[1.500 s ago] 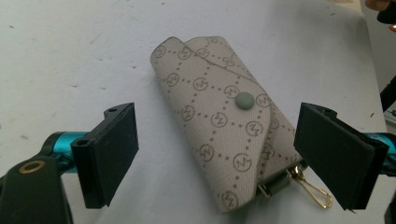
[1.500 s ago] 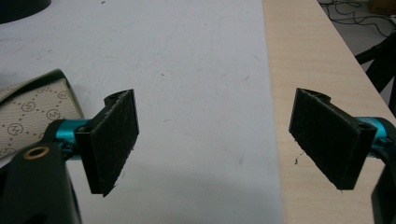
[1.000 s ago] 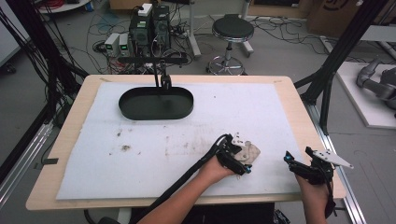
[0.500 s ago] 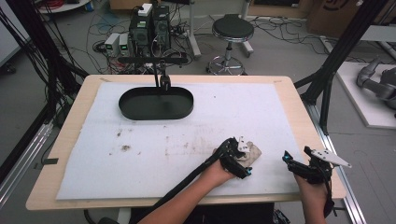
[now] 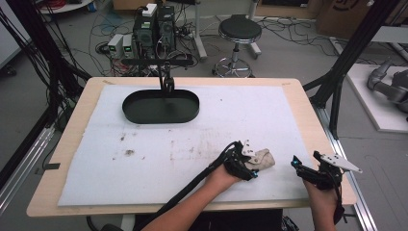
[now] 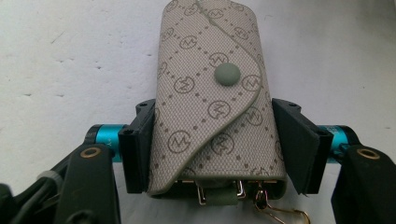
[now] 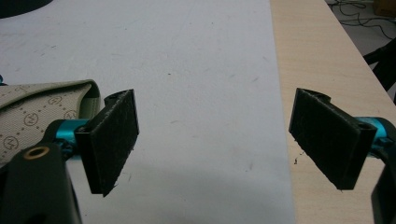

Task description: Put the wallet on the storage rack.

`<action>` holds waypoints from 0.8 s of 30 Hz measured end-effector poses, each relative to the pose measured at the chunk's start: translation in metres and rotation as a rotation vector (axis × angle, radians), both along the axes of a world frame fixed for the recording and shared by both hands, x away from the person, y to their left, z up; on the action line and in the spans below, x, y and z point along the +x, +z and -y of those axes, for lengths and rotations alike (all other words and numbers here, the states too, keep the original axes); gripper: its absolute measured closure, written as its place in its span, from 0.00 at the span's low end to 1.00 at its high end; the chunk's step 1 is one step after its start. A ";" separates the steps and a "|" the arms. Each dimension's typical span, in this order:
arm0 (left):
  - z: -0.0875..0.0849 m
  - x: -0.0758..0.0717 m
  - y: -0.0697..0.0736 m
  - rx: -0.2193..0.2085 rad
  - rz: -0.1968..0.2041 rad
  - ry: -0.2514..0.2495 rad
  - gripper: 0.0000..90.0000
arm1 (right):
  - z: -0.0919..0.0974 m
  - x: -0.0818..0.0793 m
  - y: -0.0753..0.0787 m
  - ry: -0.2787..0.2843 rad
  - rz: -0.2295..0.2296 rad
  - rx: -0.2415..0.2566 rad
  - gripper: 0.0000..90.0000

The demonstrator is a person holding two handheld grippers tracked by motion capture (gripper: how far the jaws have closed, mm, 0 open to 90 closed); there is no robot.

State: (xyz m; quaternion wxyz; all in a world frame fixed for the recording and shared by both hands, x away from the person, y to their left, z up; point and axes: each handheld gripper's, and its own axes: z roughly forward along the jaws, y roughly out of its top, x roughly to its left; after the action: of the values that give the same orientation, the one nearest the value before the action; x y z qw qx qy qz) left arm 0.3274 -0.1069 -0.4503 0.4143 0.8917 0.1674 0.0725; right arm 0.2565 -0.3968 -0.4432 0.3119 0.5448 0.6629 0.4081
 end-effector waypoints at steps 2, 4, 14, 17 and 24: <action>-0.004 0.001 0.002 0.001 0.003 -0.001 0.40 | 0.000 0.000 0.000 0.000 0.000 0.000 0.18; -0.012 0.004 0.006 -0.010 0.009 0.002 0.40 | 0.000 0.001 0.000 0.008 0.005 -0.004 0.18; -0.062 0.020 0.041 -0.051 0.057 0.038 0.40 | -0.005 0.004 0.000 0.021 0.002 -0.008 0.18; -0.079 0.024 0.050 -0.062 0.059 0.070 0.40 | -0.008 0.006 0.000 0.025 0.001 -0.007 0.18; -0.122 0.032 0.067 -0.059 0.078 0.140 0.40 | -0.020 0.017 0.001 0.064 0.001 -0.018 0.18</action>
State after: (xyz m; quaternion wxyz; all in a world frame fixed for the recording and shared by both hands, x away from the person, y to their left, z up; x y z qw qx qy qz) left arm 0.3590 0.0154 -0.3828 0.4403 0.8618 0.2153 0.1309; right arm 0.2732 -0.3766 -0.4420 0.3040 0.5203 0.6834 0.4121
